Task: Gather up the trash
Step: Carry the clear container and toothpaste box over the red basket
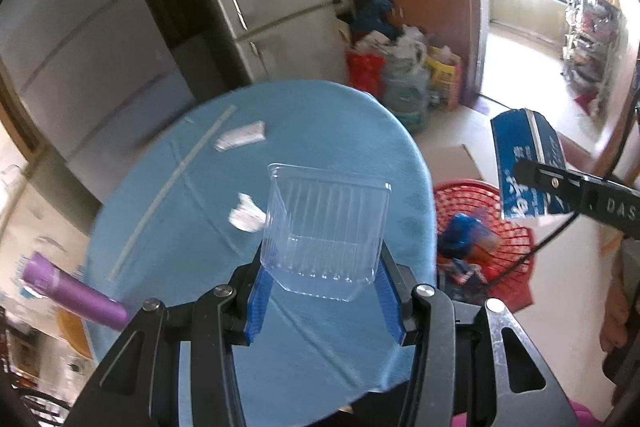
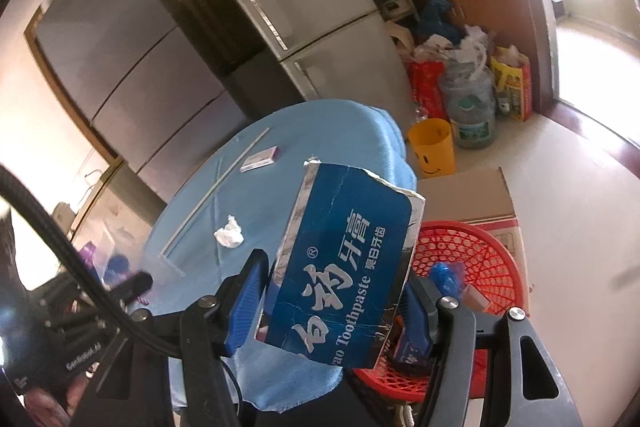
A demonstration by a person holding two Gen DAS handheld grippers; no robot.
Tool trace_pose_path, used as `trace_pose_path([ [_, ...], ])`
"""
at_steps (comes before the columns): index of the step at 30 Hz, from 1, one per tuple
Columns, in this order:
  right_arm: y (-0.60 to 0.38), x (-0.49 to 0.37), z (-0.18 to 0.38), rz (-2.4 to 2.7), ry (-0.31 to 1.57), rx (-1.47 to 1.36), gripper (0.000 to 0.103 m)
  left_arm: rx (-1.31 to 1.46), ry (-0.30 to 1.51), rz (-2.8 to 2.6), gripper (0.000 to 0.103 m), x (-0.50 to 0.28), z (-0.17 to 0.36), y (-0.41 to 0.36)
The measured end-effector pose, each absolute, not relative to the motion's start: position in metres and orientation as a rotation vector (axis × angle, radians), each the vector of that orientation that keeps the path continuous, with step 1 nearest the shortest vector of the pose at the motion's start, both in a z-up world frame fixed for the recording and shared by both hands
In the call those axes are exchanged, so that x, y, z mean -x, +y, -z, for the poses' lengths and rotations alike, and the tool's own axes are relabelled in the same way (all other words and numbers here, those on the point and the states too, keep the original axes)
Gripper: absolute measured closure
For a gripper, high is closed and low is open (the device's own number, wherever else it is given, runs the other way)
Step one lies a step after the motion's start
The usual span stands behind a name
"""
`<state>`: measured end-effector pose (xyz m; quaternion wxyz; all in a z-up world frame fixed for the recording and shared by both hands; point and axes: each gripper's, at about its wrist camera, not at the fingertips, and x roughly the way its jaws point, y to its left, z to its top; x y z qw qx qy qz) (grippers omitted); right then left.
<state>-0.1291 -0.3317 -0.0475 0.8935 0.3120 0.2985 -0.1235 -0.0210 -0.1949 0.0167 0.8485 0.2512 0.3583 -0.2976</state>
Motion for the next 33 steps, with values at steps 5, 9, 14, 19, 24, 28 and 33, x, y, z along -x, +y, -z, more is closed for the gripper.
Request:
trace_pose_path([
  [5, -0.352, 0.138, 0.047, 0.293, 0.621, -0.693, 0.038, -0.544, 0.783, 0.682, 0.053, 0.023, -0.008, -0.209],
  [9, -0.363, 0.142, 0.048, 0.318, 0.632, -0.722, 0.038, -0.557, 0.808, 0.74, 0.053, 0.026, -0.003, -0.226],
  [14, -0.376, 0.147, 0.055, 0.348, 0.647, -0.769, 0.038, -0.591, 0.818, 0.805, 0.053, 0.033, 0.003, -0.247],
  [19, -0.387, 0.148, 0.061, 0.37, 0.652, -0.8, 0.038, -0.621, 0.816, 0.852, 0.053, 0.039, 0.012, -0.269],
  [24, -0.396, 0.149, 0.069, 0.38, 0.655, -0.826, 0.038, -0.655, 0.776, 0.854, 0.053, 0.05, 0.015, -0.279],
  [28, -0.399, 0.15, 0.071, 0.383, 0.653, -0.834, 0.038, -0.675, 0.743, 0.851, 0.053, 0.057, 0.015, -0.28],
  [33, -0.401, 0.15, 0.071, 0.387, 0.649, -0.835, 0.038, -0.684, 0.727, 0.835, 0.053, 0.057, 0.016, -0.28],
])
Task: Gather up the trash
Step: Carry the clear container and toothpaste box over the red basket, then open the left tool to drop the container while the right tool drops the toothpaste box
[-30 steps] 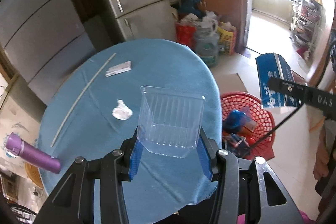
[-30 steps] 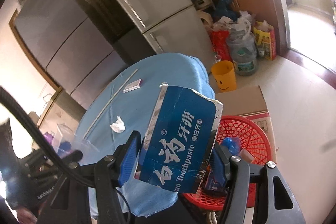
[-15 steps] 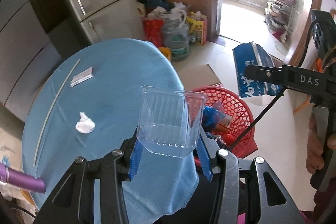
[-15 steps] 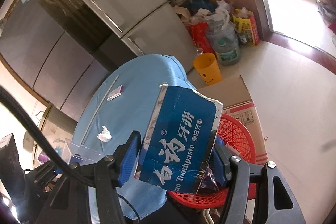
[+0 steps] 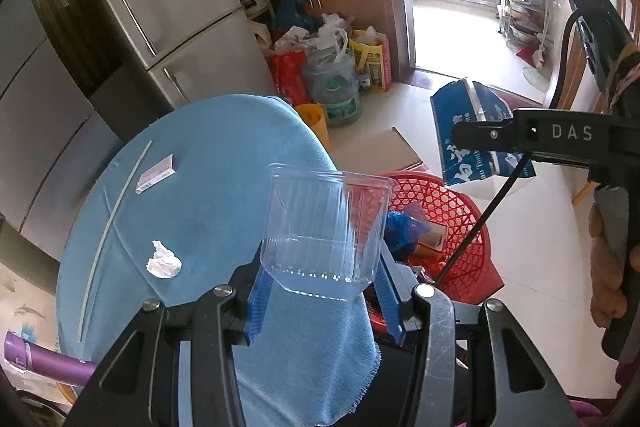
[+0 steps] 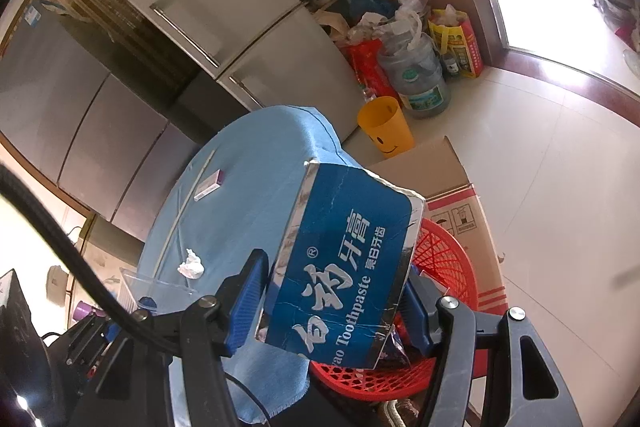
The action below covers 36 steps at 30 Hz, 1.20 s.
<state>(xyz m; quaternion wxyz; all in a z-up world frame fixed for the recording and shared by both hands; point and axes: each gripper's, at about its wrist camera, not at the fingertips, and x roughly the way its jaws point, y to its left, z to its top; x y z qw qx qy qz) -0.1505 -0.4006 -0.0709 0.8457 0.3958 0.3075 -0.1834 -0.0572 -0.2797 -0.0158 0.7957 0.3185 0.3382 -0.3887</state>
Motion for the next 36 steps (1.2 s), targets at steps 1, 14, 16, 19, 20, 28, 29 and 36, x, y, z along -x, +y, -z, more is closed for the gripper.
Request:
trace_pose_path([
  [1, -0.4, 0.151, 0.071, 0.386, 0.649, -0.836, 0.038, -0.684, 0.728, 0.834, 0.053, 0.057, 0.016, -0.28],
  [14, -0.403, 0.152, 0.076, 0.396, 0.653, -0.846, 0.038, -0.71, 0.738, 0.818, 0.053, 0.055, 0.028, -0.287],
  [16, -0.404, 0.152, 0.078, 0.398, 0.657, -0.851, 0.038, -0.712, 0.741, 0.815, 0.053, 0.056, 0.029, -0.289],
  [19, -0.405, 0.151, 0.079, 0.404, 0.668, -0.85, 0.038, -0.713, 0.751, 0.812, 0.053, 0.055, 0.032, -0.29],
  [20, -0.406, 0.15, 0.08, 0.404, 0.671, -0.851, 0.038, -0.715, 0.752, 0.809, 0.053, 0.054, 0.033, -0.29],
  [28, -0.415, 0.15, 0.087, 0.457, 0.758, -0.789, 0.038, -0.711, 0.786, 0.802, 0.053, 0.047, 0.042, -0.292],
  [29, -0.417, 0.151, 0.088, 0.471, 0.766, -0.775, 0.038, -0.71, 0.792, 0.802, 0.053, 0.046, 0.044, -0.292],
  [36, -0.434, 0.164, 0.084, 0.567, 0.798, -0.708, 0.038, -0.696, 0.835, 0.805, 0.053, 0.037, 0.052, -0.294],
])
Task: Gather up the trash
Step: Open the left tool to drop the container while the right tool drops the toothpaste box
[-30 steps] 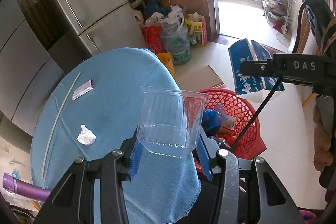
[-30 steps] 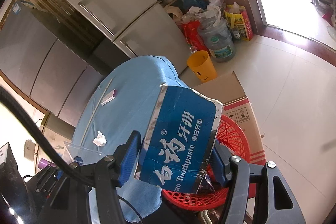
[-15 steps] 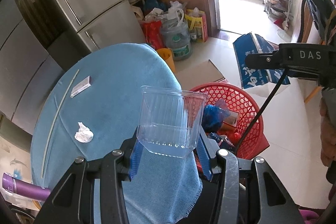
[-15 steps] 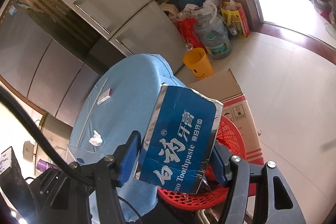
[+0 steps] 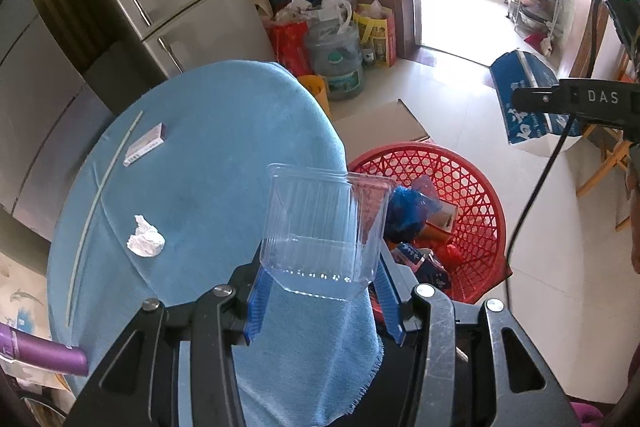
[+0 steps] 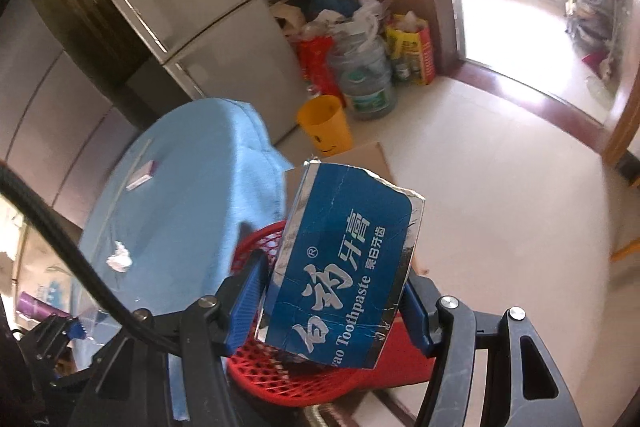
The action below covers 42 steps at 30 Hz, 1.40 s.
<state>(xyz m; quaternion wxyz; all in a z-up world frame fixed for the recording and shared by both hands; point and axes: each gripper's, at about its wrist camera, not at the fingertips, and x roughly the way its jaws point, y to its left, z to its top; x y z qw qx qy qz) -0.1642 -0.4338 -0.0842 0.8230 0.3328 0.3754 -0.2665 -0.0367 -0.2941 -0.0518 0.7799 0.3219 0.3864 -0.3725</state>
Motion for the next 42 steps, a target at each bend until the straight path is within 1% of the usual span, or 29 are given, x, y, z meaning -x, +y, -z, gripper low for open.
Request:
trace_pose_path([
  [8, -0.431, 0.15, 0.118, 0.429, 0.934, -0.782, 0.038, -0.646, 0.909, 0.903, 0.053, 0.036, 0.061, -0.301],
  [13, -0.425, 0.146, 0.13, 0.416, 0.975, -0.789, 0.037, -0.626, 0.929, 0.926, 0.053, 0.035, 0.065, -0.303],
  [17, -0.425, 0.143, 0.134, 0.405, 0.998, -0.822, 0.037, -0.616, 0.937, 0.916, 0.051, 0.032, 0.066, -0.302],
  [35, -0.405, 0.128, 0.122, 0.324, 0.961, -0.84, 0.037, -0.54, 0.926, 0.866, 0.049, 0.03, 0.058, -0.261],
  [42, -0.397, 0.128, 0.106, 0.275, 0.864, -0.845, 0.037, -0.498, 0.944, 0.853, 0.048, 0.03, 0.064, -0.243],
])
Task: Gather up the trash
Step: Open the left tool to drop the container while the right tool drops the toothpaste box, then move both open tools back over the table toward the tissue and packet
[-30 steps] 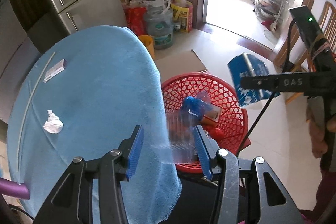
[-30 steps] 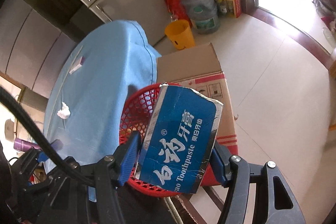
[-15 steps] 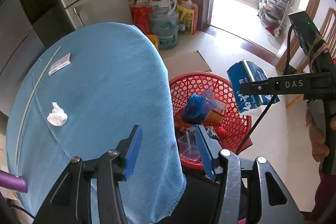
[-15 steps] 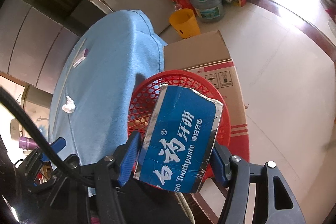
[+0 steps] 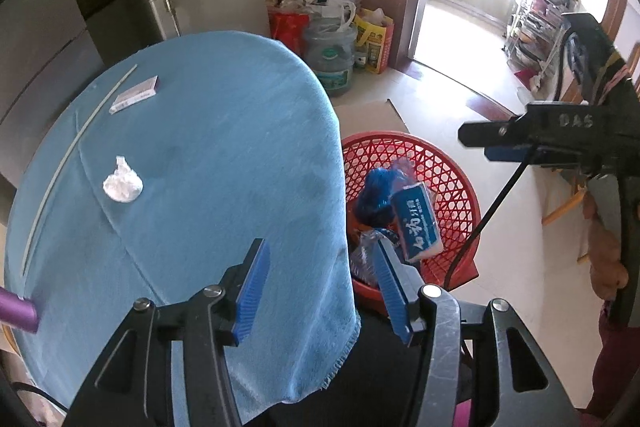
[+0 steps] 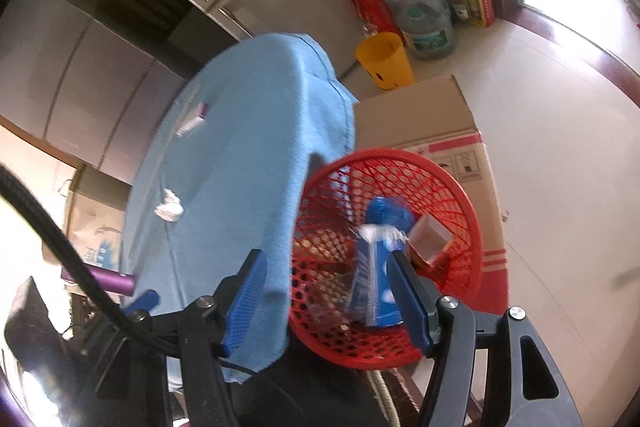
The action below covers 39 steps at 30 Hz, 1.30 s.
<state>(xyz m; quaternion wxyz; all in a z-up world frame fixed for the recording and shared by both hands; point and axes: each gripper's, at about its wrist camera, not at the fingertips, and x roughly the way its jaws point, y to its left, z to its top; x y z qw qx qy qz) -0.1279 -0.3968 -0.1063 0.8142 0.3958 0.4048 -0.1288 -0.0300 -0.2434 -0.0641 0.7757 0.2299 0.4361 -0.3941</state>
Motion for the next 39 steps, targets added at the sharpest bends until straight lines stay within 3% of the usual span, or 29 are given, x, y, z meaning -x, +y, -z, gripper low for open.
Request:
trace_pose_path([
  [26, -0.377, 0.118, 0.105, 0.255, 0.851, -0.808, 0.036, -0.407, 0.965, 0.776, 0.046, 0.014, 0.068, -0.214],
  [39, -0.351, 0.109, 0.098, 0.209, 0.826, -0.721, 0.037, -0.322, 0.764, 0.588, 0.046, 0.001, 0.021, -0.155],
])
